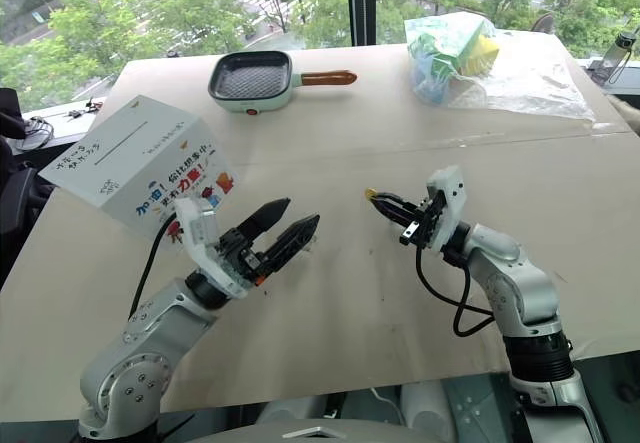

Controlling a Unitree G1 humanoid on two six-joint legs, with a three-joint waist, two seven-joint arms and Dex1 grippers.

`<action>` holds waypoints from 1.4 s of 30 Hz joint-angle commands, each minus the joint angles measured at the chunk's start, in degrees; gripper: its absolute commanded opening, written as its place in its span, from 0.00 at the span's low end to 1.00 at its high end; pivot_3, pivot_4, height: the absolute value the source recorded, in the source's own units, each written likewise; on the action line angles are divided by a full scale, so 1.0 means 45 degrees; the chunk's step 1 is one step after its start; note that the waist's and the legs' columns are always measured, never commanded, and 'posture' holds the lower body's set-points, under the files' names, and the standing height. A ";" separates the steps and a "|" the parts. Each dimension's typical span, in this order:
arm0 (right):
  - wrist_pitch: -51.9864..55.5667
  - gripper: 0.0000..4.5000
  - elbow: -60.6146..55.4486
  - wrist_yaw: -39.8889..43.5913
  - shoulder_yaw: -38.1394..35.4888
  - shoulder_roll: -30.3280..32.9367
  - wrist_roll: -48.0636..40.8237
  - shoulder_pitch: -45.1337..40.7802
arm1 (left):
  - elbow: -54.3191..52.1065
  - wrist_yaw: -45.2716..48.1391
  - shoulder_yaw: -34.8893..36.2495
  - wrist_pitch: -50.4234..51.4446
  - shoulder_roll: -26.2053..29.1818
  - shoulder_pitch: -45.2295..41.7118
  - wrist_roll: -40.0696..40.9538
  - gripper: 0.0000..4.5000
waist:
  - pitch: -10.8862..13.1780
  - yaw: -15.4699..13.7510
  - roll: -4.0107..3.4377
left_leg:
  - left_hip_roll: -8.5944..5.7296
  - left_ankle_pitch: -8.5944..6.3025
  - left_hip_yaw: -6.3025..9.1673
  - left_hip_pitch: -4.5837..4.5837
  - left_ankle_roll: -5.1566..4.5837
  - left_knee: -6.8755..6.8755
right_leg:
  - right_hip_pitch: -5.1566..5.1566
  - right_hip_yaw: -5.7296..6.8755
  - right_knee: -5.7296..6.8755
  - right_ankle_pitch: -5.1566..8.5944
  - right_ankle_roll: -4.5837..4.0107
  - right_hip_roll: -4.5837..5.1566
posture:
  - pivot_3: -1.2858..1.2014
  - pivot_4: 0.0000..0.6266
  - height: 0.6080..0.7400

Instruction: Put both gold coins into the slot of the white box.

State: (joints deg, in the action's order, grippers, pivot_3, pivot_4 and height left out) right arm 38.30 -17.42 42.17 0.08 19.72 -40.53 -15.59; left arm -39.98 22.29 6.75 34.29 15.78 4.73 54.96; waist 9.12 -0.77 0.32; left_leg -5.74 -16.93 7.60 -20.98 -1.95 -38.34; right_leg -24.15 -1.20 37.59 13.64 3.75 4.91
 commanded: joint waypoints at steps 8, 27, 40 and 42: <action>0.3439 0.00 -0.1829 -0.0903 -0.0886 0.0018 -0.5551 -0.0773 | -0.0515 0.0143 -0.0410 -0.0119 -0.0618 0.0125 0.4280 0.71 | 0.0000 0.0027 0.0000 | 0.0000 0.0000 0.0000 0.0002 0.0000 0.0002 | 0.0000 -0.0001 0.0003 0.0000 -0.0001 -0.0002 | 0.52 0.24 0.85; 0.3964 0.00 -0.2257 -0.1126 -0.0505 0.0794 -0.8009 -0.0970 | -0.0148 -0.0094 -0.1051 0.0100 0.0417 0.0035 0.5703 0.33 | 0.0000 0.0019 0.0000 | -0.0001 0.0000 -0.0005 -0.0001 -0.0001 0.0002 | 0.0000 -0.0005 -0.0005 0.0001 -0.0002 0.0000 | 0.52 0.24 0.85; 0.3791 0.00 -0.2301 -0.0810 -0.0210 0.0993 -0.7923 -0.0844 | 0.0034 -0.0001 -0.1206 0.0322 0.0798 0.0051 0.6227 0.01 | 0.0000 0.0009 0.0000 | -0.0001 0.0000 -0.0002 -0.0007 -0.0002 0.0003 | 0.0000 -0.0003 -0.0014 0.0001 -0.0002 0.0000 | 0.52 0.24 0.85; 0.3770 0.00 -0.2311 -0.0801 -0.0191 0.0966 -0.7937 -0.0832 | 0.0120 0.0014 -0.1247 0.0513 0.0983 -0.0045 0.6457 0.01 | 0.0000 0.0012 0.0000 | -0.0001 0.0000 -0.0001 -0.0008 -0.0001 0.0002 | -0.0001 -0.0001 -0.0016 0.0001 -0.0002 0.0000 | 0.52 0.24 0.85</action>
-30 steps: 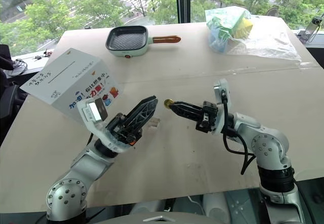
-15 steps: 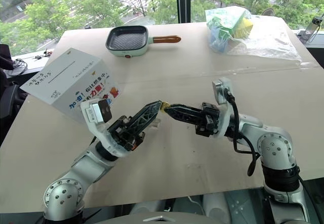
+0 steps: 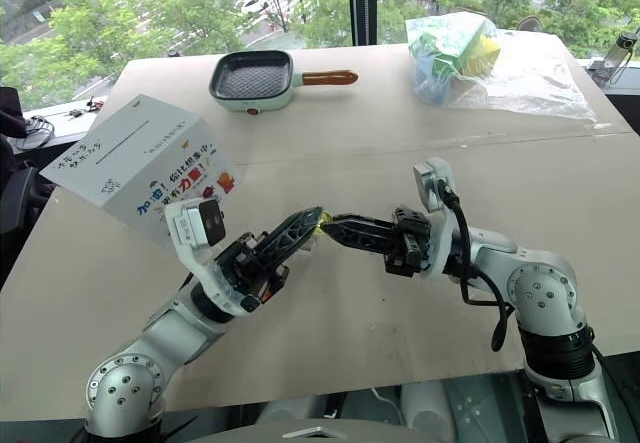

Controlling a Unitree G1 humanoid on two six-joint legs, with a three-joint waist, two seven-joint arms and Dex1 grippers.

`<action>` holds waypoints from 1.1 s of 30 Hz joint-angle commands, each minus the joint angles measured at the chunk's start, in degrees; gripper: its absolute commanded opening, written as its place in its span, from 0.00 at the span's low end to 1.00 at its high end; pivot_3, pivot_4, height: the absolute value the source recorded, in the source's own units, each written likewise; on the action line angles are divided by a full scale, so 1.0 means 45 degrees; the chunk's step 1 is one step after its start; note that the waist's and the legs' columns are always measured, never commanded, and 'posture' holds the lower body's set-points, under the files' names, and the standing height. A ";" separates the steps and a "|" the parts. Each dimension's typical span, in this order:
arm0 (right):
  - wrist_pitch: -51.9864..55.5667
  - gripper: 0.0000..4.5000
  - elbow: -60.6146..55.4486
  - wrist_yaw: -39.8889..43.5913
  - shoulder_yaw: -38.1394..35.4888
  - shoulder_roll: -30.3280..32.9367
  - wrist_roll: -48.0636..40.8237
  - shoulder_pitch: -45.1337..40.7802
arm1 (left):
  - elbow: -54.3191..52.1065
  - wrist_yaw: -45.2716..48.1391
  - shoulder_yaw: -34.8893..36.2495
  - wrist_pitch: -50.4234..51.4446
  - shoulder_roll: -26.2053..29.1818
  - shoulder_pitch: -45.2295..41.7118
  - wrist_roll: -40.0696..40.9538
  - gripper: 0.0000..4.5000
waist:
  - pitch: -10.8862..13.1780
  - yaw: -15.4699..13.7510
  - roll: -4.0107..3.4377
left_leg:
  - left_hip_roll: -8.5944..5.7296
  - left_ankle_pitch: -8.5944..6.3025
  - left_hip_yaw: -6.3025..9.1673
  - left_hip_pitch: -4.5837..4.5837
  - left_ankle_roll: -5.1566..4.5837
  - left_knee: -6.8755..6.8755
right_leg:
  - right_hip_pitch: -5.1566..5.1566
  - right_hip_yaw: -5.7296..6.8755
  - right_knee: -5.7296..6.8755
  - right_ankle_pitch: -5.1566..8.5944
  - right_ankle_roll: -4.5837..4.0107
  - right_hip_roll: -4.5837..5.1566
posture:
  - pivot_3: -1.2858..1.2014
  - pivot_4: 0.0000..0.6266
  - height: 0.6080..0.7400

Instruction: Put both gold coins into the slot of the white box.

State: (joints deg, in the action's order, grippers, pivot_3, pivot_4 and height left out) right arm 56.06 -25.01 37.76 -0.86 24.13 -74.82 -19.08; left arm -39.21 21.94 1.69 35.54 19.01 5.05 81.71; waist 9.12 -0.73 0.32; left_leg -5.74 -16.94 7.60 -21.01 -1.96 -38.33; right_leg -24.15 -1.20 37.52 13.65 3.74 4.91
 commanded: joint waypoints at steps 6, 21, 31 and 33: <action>-0.0224 0.00 -0.0623 0.0124 0.0002 -0.0054 -0.0297 -0.0071 | 0.0116 -0.0017 -0.0185 0.0417 0.0521 -0.0203 0.1082 0.01 | 0.0000 0.0001 0.0000 | 0.0000 0.0000 0.0002 -0.0001 0.0000 0.0002 | 0.0000 0.0000 -0.0004 0.0000 0.0000 0.0000 | 0.52 0.24 0.85; -0.3964 0.66 0.0629 0.0539 0.0520 0.0576 0.5236 -0.2310 | 0.1678 -0.1337 0.5354 0.0524 0.7191 -0.4209 -0.0369 0.00 | 0.0051 0.0060 0.0037 | -0.0002 0.0012 -0.0007 -0.0048 0.0020 0.0001 | -0.0072 0.0038 0.0032 -0.0008 -0.0010 -0.0015 | 0.52 0.24 0.85; -0.6062 0.66 0.1098 0.1423 0.1990 -0.0160 0.8379 -0.4161 | 0.8317 0.3906 0.6726 0.0412 1.0677 -0.4381 -0.4810 0.00 | 0.0066 0.0689 0.0034 | -0.0008 0.0014 0.0010 -0.0229 0.0030 0.0035 | -0.0337 0.0056 0.0049 -0.0003 -0.0001 -0.0022 | 0.52 0.24 0.85; -0.6067 0.66 0.1083 0.1430 0.2102 -0.0303 0.8500 -0.4223 | 0.9406 0.5052 0.6429 0.0289 1.0805 -0.4774 -0.5298 0.00 | 0.0065 0.0684 0.0034 | -0.0008 0.0013 0.0014 -0.0231 0.0032 0.0036 | -0.0336 0.0058 0.0046 -0.0003 -0.0001 -0.0020 | 0.52 0.24 0.85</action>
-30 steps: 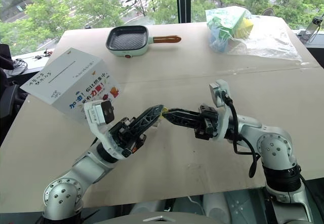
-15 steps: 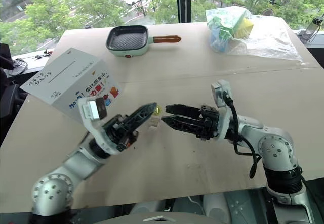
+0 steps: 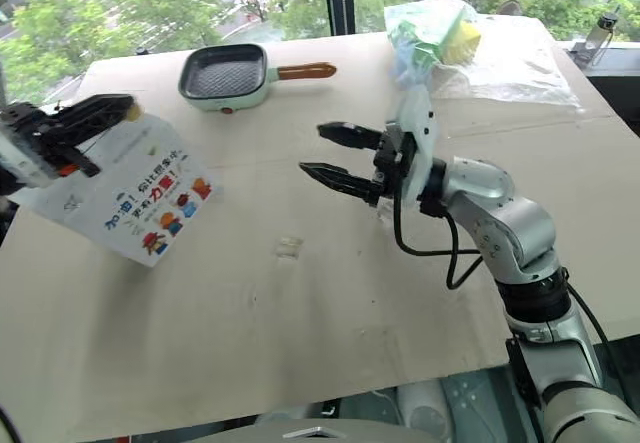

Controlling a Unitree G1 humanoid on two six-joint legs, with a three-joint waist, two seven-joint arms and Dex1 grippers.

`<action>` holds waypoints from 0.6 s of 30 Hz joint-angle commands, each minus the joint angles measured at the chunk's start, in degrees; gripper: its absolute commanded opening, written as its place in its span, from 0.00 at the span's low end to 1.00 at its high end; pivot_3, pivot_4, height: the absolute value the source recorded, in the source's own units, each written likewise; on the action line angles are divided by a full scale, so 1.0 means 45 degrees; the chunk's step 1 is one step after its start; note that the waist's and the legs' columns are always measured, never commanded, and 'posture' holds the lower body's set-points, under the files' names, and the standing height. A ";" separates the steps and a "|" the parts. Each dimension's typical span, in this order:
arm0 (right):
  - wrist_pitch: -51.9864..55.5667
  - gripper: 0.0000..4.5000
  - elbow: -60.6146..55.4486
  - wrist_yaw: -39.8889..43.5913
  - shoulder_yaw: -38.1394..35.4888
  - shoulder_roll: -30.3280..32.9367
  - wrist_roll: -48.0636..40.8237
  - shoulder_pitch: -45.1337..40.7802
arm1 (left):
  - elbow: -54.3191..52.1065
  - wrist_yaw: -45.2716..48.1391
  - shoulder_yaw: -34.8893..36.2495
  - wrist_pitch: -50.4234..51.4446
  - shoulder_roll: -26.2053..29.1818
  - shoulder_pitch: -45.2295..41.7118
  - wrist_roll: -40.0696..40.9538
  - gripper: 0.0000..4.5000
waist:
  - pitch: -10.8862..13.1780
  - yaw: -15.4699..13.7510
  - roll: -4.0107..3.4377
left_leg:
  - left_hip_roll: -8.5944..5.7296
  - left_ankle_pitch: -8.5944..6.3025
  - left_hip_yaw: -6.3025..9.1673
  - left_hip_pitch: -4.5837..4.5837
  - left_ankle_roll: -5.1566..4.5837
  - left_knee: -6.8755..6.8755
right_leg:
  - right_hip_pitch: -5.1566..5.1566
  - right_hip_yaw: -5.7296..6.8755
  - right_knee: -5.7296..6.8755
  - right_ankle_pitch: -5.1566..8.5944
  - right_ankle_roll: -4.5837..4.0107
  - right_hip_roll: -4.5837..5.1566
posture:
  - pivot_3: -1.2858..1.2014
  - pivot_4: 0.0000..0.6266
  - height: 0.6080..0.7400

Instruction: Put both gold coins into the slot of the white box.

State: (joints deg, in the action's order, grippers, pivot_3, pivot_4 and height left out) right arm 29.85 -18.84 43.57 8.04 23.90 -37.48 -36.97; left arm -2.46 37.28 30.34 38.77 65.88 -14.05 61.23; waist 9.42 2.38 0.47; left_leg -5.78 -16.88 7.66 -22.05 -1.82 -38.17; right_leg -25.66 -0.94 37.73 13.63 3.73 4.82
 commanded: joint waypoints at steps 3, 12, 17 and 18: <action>-0.0239 0.66 -0.0346 0.0210 0.0184 -0.0361 0.0404 -0.0180 | 0.2326 0.2575 -0.0301 -0.0600 0.0488 -0.1037 -0.1717 0.00 | 0.0000 -0.0015 0.0001 | -0.0012 -0.0001 0.0010 -0.0007 0.0001 -0.0003 | 0.0000 0.0012 0.0002 -0.0001 0.0000 0.0018 | 0.52 0.24 0.85; -0.0166 0.66 -0.0616 0.0113 0.0084 -0.0446 0.0790 0.0210 | 0.5740 0.5696 -0.0876 -0.1220 0.1122 -0.1796 -0.3967 0.00 | -0.0001 0.0008 0.0004 | -0.0016 -0.0002 0.0016 -0.0007 0.0001 -0.0014 | -0.0009 0.0013 0.0035 -0.0002 0.0001 0.0022 | 0.52 0.24 0.85; -0.0164 0.66 -0.0720 0.0064 0.0122 -0.0530 0.0866 0.0301 | 0.6386 0.6439 -0.1601 -0.1726 0.1187 -0.2395 -0.5252 0.00 | -0.0004 -0.0008 0.0008 | -0.0020 -0.0002 0.0013 -0.0008 0.0001 -0.0029 | -0.0006 0.0012 0.0046 -0.0003 0.0001 0.0028 | 0.52 0.24 0.85; -0.0166 0.66 -0.0722 0.0047 0.0131 -0.0560 0.0890 0.0299 | 0.6519 0.6493 -0.1837 -0.2041 0.1211 -0.2431 -0.5697 0.00 | -0.0005 -0.0008 0.0010 | -0.0021 -0.0002 0.0013 -0.0007 0.0001 -0.0031 | -0.0006 0.0011 0.0051 -0.0003 0.0001 0.0029 | 0.52 0.24 0.85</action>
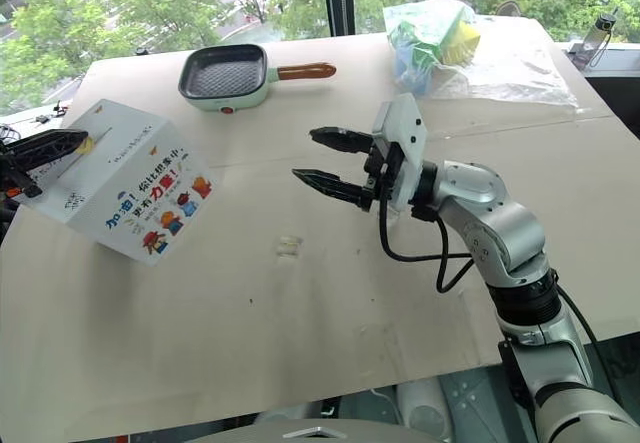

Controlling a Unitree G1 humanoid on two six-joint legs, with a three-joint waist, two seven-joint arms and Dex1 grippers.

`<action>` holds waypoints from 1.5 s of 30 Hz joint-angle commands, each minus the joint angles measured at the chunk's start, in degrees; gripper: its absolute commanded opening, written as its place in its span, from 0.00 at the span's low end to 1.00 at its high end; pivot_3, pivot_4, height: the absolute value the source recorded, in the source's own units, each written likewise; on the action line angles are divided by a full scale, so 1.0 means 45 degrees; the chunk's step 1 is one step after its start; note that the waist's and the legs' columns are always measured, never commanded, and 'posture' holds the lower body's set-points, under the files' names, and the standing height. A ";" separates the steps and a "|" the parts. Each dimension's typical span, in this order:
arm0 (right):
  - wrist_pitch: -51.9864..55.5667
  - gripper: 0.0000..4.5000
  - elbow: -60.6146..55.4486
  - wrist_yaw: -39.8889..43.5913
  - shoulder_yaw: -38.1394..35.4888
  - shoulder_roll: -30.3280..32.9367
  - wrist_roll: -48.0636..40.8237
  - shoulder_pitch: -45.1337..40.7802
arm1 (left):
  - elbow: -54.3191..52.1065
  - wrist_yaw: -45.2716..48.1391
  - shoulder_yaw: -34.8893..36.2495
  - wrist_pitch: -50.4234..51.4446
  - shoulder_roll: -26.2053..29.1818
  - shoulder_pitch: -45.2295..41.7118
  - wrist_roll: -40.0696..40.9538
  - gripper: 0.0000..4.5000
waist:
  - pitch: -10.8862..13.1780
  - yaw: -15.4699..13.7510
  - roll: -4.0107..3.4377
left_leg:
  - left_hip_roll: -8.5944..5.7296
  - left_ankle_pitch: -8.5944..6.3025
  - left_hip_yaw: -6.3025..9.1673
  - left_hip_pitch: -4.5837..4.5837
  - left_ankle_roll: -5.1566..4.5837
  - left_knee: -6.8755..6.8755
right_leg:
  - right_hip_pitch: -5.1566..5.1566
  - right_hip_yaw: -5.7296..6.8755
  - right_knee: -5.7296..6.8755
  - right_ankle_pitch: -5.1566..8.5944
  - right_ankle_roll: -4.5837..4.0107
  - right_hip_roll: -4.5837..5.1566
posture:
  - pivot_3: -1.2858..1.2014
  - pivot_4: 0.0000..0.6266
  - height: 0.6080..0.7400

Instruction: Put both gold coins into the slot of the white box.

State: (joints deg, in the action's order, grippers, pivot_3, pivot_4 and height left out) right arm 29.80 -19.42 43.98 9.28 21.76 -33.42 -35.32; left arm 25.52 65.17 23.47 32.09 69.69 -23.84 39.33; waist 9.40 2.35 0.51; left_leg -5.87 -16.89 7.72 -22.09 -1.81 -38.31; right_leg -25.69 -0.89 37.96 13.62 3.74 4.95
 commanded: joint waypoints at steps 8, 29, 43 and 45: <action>-0.0183 0.66 -0.0632 0.0002 -0.0144 -0.0146 0.0045 0.0046 | 0.0685 0.0090 -0.0667 -0.1419 0.0066 -0.0398 -0.2218 0.00 | -0.0008 0.0025 -0.0007 | 0.0001 0.0000 -0.0007 0.0029 0.0000 -0.0004 | 0.0004 -0.0015 0.0048 -0.0002 -0.0003 -0.0002 | 0.52 0.24 0.85; 0.0157 0.66 -0.0832 0.0087 -0.0085 -0.0187 -0.0016 0.0104 | -0.0429 -0.1706 0.0186 0.0225 -0.0814 0.0935 -0.2252 0.00 | -0.0034 0.0232 -0.0037 | 0.0005 0.0009 -0.0054 0.0094 0.0014 -0.0046 | -0.0004 -0.0084 0.0207 -0.0005 -0.0009 -0.0011 | 0.52 0.24 0.85; -0.0939 0.68 0.0234 0.1125 0.1136 0.0277 0.1439 0.0910 | -0.3505 -0.1237 0.2521 -0.0640 -0.1773 0.1275 -0.0633 0.66 | -0.0047 0.0002 -0.0001 | 0.0006 0.0015 -0.0032 0.0054 0.0025 -0.0077 | -0.0004 -0.0060 0.0188 -0.0012 -0.0020 -0.0007 | 0.52 0.24 0.85; -0.1575 0.68 0.1089 0.1577 0.1804 0.0204 0.2101 0.1000 | -0.5094 -0.1004 0.2993 0.0545 -0.1794 0.1454 0.0605 0.66 | -0.0052 0.0004 0.0055 | 0.0006 0.0014 -0.0029 0.0045 0.0025 -0.0089 | -0.0003 -0.0048 0.0184 -0.0012 -0.0020 -0.0007 | 0.52 0.24 0.85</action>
State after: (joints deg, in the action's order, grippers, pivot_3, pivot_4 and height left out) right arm 26.07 -16.22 49.02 15.32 23.30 -26.34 -30.76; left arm 9.77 59.55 33.12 31.00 60.67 -17.37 36.64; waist 9.17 2.37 0.76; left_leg -5.85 -16.82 7.59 -21.89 -1.70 -38.72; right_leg -25.70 -1.10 38.78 13.56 3.65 4.92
